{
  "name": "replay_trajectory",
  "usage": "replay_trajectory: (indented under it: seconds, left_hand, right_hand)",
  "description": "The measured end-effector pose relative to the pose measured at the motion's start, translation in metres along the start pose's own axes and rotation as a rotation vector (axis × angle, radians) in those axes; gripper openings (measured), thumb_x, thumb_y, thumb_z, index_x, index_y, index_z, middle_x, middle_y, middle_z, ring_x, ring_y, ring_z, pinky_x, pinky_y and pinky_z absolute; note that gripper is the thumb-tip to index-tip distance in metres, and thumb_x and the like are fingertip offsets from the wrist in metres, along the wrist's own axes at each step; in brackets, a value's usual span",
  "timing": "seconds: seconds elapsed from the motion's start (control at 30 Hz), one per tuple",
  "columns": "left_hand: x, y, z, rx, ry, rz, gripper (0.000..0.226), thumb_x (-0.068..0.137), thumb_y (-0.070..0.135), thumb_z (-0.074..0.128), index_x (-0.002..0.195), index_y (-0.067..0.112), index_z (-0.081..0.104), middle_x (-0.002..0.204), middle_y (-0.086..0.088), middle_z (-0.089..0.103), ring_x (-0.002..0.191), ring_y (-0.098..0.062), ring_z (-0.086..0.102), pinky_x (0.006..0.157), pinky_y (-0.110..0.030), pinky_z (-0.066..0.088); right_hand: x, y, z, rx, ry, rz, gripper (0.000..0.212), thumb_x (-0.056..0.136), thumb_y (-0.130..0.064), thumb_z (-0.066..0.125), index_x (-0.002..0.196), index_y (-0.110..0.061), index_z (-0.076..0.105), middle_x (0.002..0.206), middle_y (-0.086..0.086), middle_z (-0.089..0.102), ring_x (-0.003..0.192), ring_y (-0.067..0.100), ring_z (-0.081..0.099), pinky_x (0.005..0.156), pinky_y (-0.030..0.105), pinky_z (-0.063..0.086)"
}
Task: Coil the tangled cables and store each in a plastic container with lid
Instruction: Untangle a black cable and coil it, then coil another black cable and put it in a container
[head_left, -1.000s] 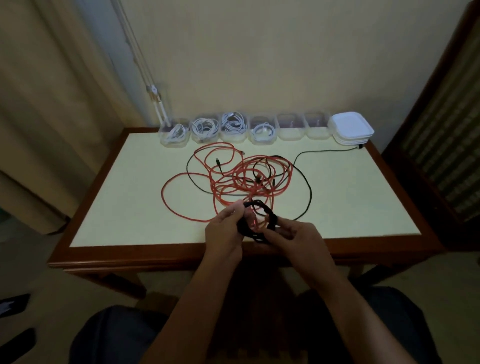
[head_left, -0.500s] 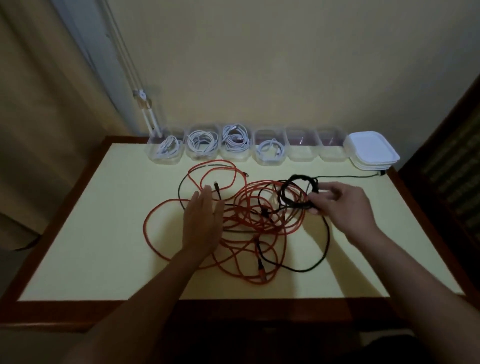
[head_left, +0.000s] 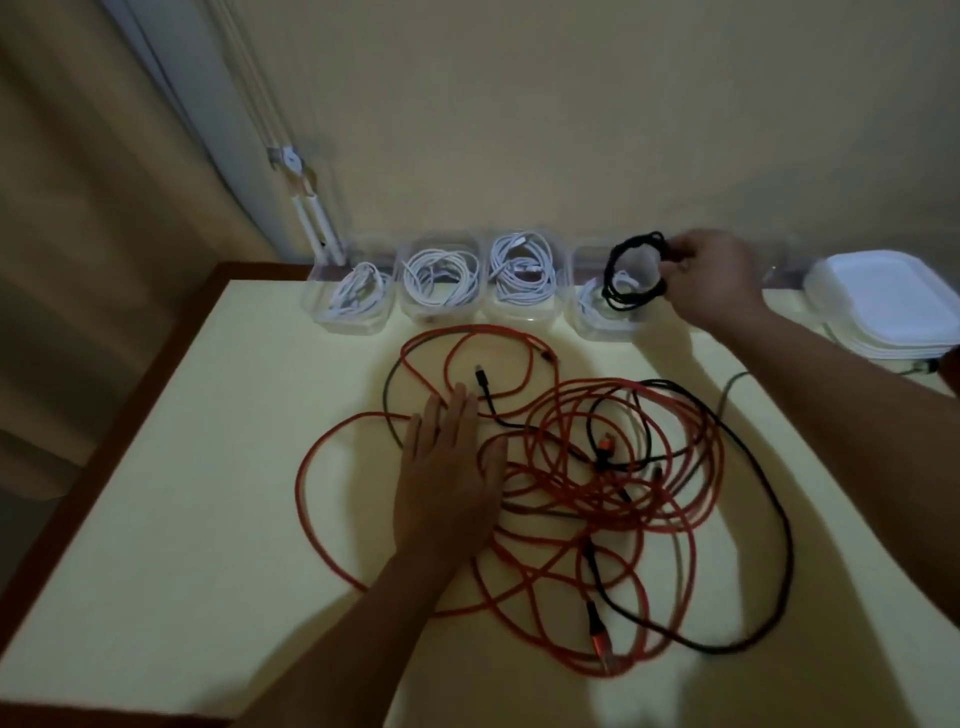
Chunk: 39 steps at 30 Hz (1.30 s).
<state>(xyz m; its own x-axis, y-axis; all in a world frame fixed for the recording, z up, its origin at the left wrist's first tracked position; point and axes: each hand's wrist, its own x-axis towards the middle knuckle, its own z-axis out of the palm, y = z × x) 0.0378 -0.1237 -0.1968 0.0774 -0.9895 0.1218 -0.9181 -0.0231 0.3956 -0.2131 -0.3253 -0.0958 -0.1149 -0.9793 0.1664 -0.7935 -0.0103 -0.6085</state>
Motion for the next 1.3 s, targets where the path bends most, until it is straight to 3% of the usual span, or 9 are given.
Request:
replay_trajectory:
  seconds: [0.23, 0.37, 0.43, 0.5, 0.73, 0.83, 1.03, 1.2, 1.3]
  left_hand:
    - [0.005, -0.001, 0.004, 0.010, 0.019, -0.012, 0.068, 0.100, 0.057, 0.016, 0.160, 0.025, 0.018, 0.167, 0.008, 0.011, 0.154, -0.011, 0.000, 0.126, -0.035, 0.001]
    - [0.006, -0.001, 0.006, 0.026, 0.028, -0.009, 0.065, 0.101, 0.052, 0.022, 0.159, 0.023, 0.023, 0.167, 0.006, 0.016, 0.155, -0.013, 0.005, 0.126, -0.036, 0.003]
    - [0.005, -0.001, 0.006, 0.035, 0.025, -0.007, 0.064, 0.101, 0.049, 0.024, 0.159, 0.022, 0.024, 0.167, 0.005, 0.017, 0.154, -0.014, 0.007, 0.126, -0.037, 0.005]
    - [0.006, -0.001, 0.006, 0.035, 0.023, -0.010, 0.064, 0.100, 0.048, 0.021, 0.159, 0.022, 0.023, 0.167, 0.004, 0.017, 0.155, -0.014, 0.007, 0.126, -0.037, 0.004]
    - [0.007, 0.000, 0.006, 0.033, 0.051, -0.017, 0.064, 0.098, 0.043, 0.020, 0.157, 0.021, 0.030, 0.165, 0.003, 0.023, 0.154, -0.016, 0.014, 0.126, -0.035, 0.006]
    - [0.010, -0.001, 0.007, -0.007, 0.095, -0.048, 0.061, 0.098, 0.038, 0.023, 0.153, 0.018, 0.040, 0.162, 0.000, 0.032, 0.151, -0.017, 0.022, 0.125, -0.037, 0.013]
    - [0.012, -0.002, 0.006, -0.156, 0.194, -0.133, 0.047, 0.103, 0.025, 0.034, 0.144, 0.008, 0.051, 0.153, -0.012, 0.046, 0.144, -0.028, 0.037, 0.120, -0.041, 0.028]
    - [0.009, -0.005, -0.010, -0.406, 0.193, -0.237, 0.047, 0.100, 0.046, 0.047, 0.135, 0.016, 0.059, 0.127, -0.008, 0.064, 0.120, -0.026, 0.058, 0.099, -0.035, 0.044]
    - [-0.003, 0.002, -0.027, -0.550, 0.192, -0.310, 0.046, 0.102, 0.044, 0.049, 0.140, 0.019, 0.055, 0.138, -0.008, 0.060, 0.131, -0.026, 0.052, 0.106, -0.034, 0.039]
  right_hand:
    - [0.016, -0.003, 0.029, -0.323, -0.079, -0.255, 0.031, 0.101, -0.026, 0.056, 0.123, -0.006, 0.064, 0.118, 0.021, 0.068, 0.108, 0.039, 0.061, 0.092, 0.043, 0.047]
    - [0.008, 0.005, 0.044, -0.534, -0.207, -0.297, 0.072, 0.093, -0.055, 0.023, 0.144, -0.009, 0.044, 0.145, 0.022, 0.045, 0.132, 0.041, 0.043, 0.110, 0.056, 0.031]
    - [0.000, 0.006, 0.044, -0.512, -0.152, -0.288, 0.074, 0.096, -0.056, 0.025, 0.156, -0.013, 0.029, 0.161, 0.019, 0.027, 0.147, 0.040, 0.024, 0.119, 0.058, 0.015]
    - [-0.020, 0.001, 0.036, -0.366, -0.099, -0.283, 0.068, 0.101, -0.052, 0.035, 0.157, -0.014, 0.028, 0.165, 0.016, 0.022, 0.151, 0.037, 0.018, 0.121, 0.057, 0.011]
    - [-0.171, 0.027, -0.004, 0.015, -0.011, -0.225, 0.040, 0.108, -0.032, 0.043, 0.144, -0.018, 0.054, 0.160, 0.002, 0.039, 0.151, 0.022, 0.029, 0.121, 0.048, 0.027]
    - [-0.223, 0.065, 0.000, -0.072, -0.066, -0.170, 0.041, 0.108, -0.028, 0.037, 0.144, -0.018, 0.055, 0.156, -0.006, 0.039, 0.149, 0.027, 0.033, 0.120, 0.040, 0.024]
    - [-0.256, 0.085, 0.013, -0.312, 0.000, -0.247, 0.044, 0.102, -0.028, 0.041, 0.141, -0.017, 0.059, 0.146, 0.003, 0.056, 0.137, 0.031, 0.046, 0.111, 0.050, 0.039]
    - [-0.244, 0.070, 0.017, -0.346, 0.110, -0.208, 0.039, 0.101, -0.021, 0.053, 0.140, -0.022, 0.058, 0.106, 0.005, 0.056, 0.097, 0.025, 0.045, 0.082, 0.041, 0.042]
    - [-0.230, 0.064, 0.015, -0.379, 0.048, -0.186, 0.033, 0.097, -0.024, 0.061, 0.129, -0.026, 0.066, 0.103, 0.004, 0.054, 0.096, 0.027, 0.046, 0.082, 0.041, 0.040]
